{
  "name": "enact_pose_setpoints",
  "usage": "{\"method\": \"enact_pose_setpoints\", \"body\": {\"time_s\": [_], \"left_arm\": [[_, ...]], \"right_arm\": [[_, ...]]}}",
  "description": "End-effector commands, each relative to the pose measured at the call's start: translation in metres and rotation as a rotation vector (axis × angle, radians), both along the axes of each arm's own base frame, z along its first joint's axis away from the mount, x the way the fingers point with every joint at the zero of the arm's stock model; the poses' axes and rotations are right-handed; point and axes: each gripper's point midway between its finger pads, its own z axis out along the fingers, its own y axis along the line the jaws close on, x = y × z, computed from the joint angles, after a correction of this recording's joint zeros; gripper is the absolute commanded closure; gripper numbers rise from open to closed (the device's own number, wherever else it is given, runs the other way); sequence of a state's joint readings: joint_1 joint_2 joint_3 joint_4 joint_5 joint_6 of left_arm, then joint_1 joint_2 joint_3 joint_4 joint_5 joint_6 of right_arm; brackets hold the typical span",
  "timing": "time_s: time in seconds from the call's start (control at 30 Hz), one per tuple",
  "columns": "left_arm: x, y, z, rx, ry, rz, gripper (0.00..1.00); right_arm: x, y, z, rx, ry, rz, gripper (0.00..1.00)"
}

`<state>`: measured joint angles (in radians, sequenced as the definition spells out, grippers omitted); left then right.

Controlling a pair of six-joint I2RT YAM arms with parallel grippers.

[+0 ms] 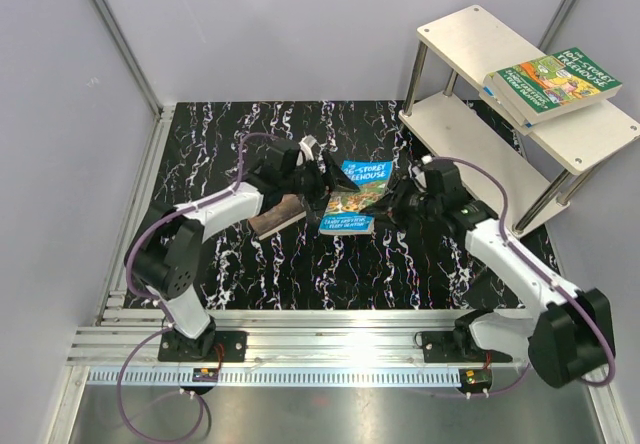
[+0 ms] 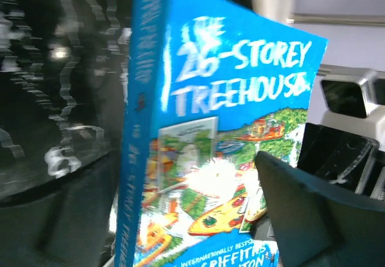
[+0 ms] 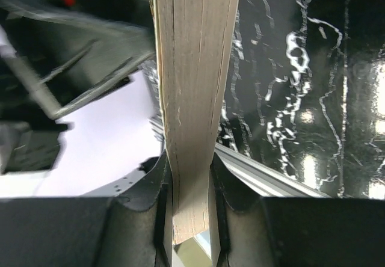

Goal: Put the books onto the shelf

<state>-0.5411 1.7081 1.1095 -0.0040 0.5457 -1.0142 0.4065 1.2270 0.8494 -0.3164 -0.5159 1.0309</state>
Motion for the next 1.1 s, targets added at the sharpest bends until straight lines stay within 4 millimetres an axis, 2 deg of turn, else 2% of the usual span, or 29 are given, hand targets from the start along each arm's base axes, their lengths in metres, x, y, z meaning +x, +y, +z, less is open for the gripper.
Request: {"method": "enact_pose_setpoints", "body": {"time_s": [0.0, 0.07, 0.1, 0.17, 0.2, 0.27, 0.3, 0.33, 0.37, 0.4, 0.6, 0.73, 0.77, 0.8, 0.83, 0.9, 0.93, 0.97, 1.0, 1.03, 1.07], "left_arm": [[-0.002, -0.026, 0.045, -0.198, -0.09, -0.057, 0.18], [-0.004, -0.034, 0.048, -0.256, -0.064, -0.074, 0.34], [-0.004, -0.041, 0.06, -0.305, -0.106, -0.093, 0.43], [-0.005, -0.052, 0.066, -0.364, -0.09, -0.125, 0.47], [-0.006, -0.06, 0.077, -0.41, -0.128, -0.152, 0.55], [-0.005, -0.072, 0.085, -0.463, -0.118, -0.192, 0.62], [-0.007, -0.077, 0.095, -0.503, -0.151, -0.211, 0.73], [-0.006, -0.08, 0.1, -0.527, -0.133, -0.215, 0.78], [-0.003, -0.084, 0.107, -0.546, -0.148, -0.224, 0.9], [0.0, -0.089, 0.103, -0.548, -0.139, -0.228, 1.0], [0.025, -0.11, 0.117, -0.568, -0.163, -0.266, 1.0], [0.044, -0.128, 0.117, -0.584, -0.158, -0.281, 1.0], [0.048, -0.132, 0.113, -0.585, -0.149, -0.28, 0.91], [0.052, -0.137, 0.124, -0.603, -0.163, -0.282, 0.81], [0.056, -0.141, 0.118, -0.603, -0.149, -0.278, 0.72], [0.063, -0.151, 0.105, -0.613, -0.124, -0.266, 0.77], [0.067, -0.157, 0.12, -0.639, -0.139, -0.273, 0.8], [0.068, -0.167, 0.101, -0.617, -0.093, -0.274, 0.88], [0.069, -0.173, 0.1, -0.61, -0.092, -0.283, 1.0], [0.07, -0.18, 0.117, -0.627, -0.13, -0.3, 1.0], [0.071, -0.191, 0.097, -0.597, -0.085, -0.299, 1.0]], "right_arm": [[0.006, -0.004, 0.069, 0.136, -0.219, -0.032, 1.0], [0.0, -0.014, 0.071, 0.107, -0.236, -0.061, 1.0], [-0.001, -0.019, 0.071, 0.096, -0.241, -0.073, 1.0], [-0.005, -0.031, 0.069, 0.069, -0.243, -0.111, 1.0], [-0.006, -0.035, 0.068, 0.062, -0.243, -0.123, 1.0], [-0.007, -0.049, 0.064, 0.02, -0.244, -0.175, 1.0], [-0.007, -0.055, 0.062, 0.002, -0.244, -0.196, 1.0], [-0.006, -0.065, 0.056, -0.03, -0.227, -0.236, 1.0], [-0.005, -0.068, 0.053, -0.042, -0.22, -0.244, 1.0], [-0.005, -0.07, 0.05, -0.045, -0.212, -0.25, 1.0], [-0.001, -0.071, 0.034, -0.067, -0.166, -0.252, 1.0], [0.012, -0.083, 0.025, -0.144, -0.151, -0.318, 1.0], [0.014, -0.086, 0.023, -0.165, -0.145, -0.335, 1.0], [0.017, -0.096, 0.017, -0.218, -0.123, -0.376, 1.0], [0.019, -0.102, 0.015, -0.252, -0.119, -0.394, 1.0], [0.021, -0.117, 0.015, -0.317, -0.101, -0.443, 1.0], [0.025, -0.13, 0.011, -0.368, -0.093, -0.494, 1.0], [0.026, -0.136, 0.012, -0.382, -0.088, -0.514, 1.0], [0.027, -0.145, 0.013, -0.391, -0.077, -0.538, 1.0], [0.028, -0.148, 0.014, -0.396, -0.078, -0.544, 1.0], [0.028, -0.152, 0.014, -0.401, -0.079, -0.552, 1.0]]}}
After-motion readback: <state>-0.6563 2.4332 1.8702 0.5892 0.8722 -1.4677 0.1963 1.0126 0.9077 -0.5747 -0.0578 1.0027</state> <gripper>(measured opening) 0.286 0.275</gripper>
